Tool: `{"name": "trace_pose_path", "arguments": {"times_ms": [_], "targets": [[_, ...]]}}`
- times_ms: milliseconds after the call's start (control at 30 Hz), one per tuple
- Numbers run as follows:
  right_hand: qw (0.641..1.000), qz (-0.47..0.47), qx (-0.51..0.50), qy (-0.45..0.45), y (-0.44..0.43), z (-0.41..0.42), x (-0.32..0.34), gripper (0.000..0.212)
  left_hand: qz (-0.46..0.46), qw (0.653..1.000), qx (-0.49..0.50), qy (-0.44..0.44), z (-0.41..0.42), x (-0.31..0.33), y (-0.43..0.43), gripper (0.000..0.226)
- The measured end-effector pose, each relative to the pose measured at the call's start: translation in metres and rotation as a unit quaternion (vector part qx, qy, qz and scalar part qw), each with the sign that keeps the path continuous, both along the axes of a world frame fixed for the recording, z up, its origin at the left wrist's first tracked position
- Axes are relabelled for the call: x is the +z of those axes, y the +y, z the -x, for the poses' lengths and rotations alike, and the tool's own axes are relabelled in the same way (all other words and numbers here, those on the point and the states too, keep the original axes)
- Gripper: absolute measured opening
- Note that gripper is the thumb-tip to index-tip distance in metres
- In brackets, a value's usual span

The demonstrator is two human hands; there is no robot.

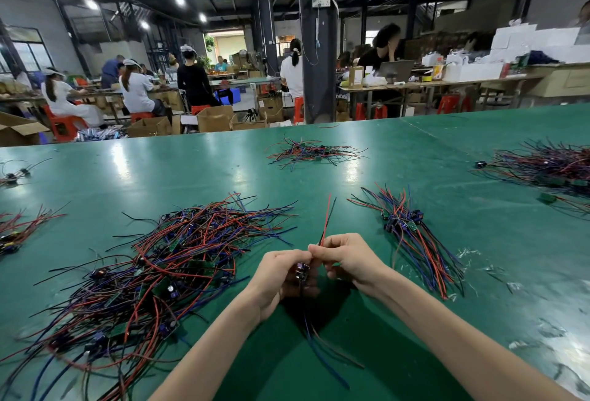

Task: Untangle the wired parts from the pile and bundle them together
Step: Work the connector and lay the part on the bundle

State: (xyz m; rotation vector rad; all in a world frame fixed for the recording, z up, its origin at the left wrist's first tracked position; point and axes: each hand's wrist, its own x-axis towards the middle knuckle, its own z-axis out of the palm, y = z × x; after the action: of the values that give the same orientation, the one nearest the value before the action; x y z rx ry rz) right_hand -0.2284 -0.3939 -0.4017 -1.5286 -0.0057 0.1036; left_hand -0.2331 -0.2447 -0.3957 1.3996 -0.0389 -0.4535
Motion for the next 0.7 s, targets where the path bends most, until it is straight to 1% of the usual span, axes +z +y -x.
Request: {"name": "trace_pose_path", "arguments": {"times_ms": [167, 300, 467, 600, 700], "targets": [[0.999, -0.031, -0.033, 0.012, -0.0015, -0.0018, 0.0002, 0.021, 0.045, 0.996, -0.033, 0.068, -0.0033, 0.0028, 0.0026, 0.021], [0.998, -0.040, -0.054, 0.017, -0.0034, -0.0024, -0.0001, 0.020, 0.053, 0.997, -0.026, 0.056, -0.0042, 0.0018, 0.0032, 0.015], [0.998, -0.045, -0.030, 0.013, -0.0025, -0.0023, -0.0026, 0.018, 0.048, 0.996, -0.051, 0.047, -0.0030, 0.0007, 0.0024, 0.015], [0.998, -0.056, -0.007, 0.030, -0.0023, -0.0032, -0.0027, 0.019, 0.055, 0.995, -0.057, 0.063, -0.0017, -0.0002, 0.0011, 0.028], [0.996, -0.063, 0.018, 0.057, -0.0031, -0.0029, -0.0019, 0.022, 0.051, 0.994, -0.055, 0.074, -0.0013, 0.0004, 0.0014, 0.022]]}}
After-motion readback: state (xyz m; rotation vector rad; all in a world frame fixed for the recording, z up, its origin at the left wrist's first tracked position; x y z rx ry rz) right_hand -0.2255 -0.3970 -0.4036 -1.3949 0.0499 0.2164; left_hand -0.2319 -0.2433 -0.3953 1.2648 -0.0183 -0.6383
